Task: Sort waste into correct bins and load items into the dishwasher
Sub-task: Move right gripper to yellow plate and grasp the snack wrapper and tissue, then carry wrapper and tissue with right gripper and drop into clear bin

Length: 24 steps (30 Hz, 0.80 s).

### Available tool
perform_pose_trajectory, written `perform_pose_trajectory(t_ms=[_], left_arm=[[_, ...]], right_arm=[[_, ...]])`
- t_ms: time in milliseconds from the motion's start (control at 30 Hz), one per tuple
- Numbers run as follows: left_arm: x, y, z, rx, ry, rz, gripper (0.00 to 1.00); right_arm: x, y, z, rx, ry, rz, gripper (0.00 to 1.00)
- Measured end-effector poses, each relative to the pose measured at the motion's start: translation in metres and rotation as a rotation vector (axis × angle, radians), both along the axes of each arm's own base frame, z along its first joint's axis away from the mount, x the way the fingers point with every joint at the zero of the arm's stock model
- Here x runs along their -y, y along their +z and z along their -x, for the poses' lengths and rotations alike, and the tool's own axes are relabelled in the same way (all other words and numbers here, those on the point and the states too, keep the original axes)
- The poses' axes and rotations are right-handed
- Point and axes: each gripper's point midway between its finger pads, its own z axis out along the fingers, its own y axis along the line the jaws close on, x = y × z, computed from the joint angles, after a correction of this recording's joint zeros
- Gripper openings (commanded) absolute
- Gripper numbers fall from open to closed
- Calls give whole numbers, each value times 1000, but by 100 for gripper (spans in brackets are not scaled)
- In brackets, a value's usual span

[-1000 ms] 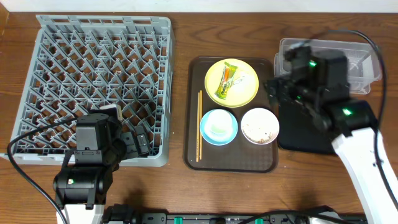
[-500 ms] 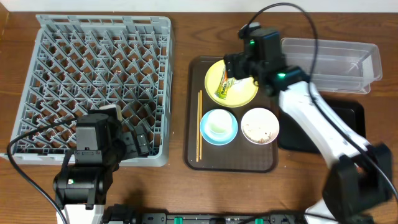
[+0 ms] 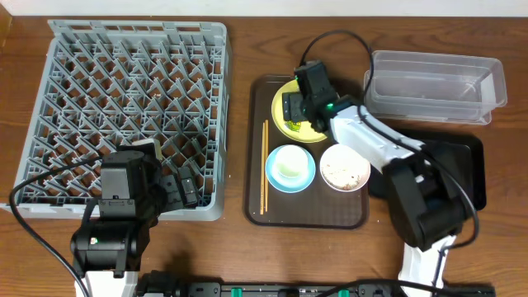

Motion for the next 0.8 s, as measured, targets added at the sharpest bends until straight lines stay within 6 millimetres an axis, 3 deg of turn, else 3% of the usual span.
perform_pose_trajectory(t_ms=[67, 133, 267, 367, 433, 567, 667, 800], left_arm=[[0, 0, 0, 0, 0, 0, 98], [0, 0, 0, 0, 0, 0, 98], [0, 0, 0, 0, 0, 0, 98], [0, 0, 0, 0, 0, 0, 98], [0, 0, 0, 0, 0, 0, 98], [0, 0, 0, 0, 0, 0, 98], [0, 0, 0, 0, 0, 0, 98], [0, 0, 0, -1, 0, 0, 98]], right_arm=[[0, -11, 2, -21, -8, 3, 78], [0, -23, 4, -44, -15, 6, 68], [2, -27, 3, -48, -31, 8, 25], [1, -27, 3, -52, -33, 0, 8], [1, -27, 4, -58, -40, -5, 1], [3, -18, 7, -59, -42, -5, 1], [8, 8, 9, -35, -52, -2, 1], [26, 68, 7, 58, -98, -12, 1]])
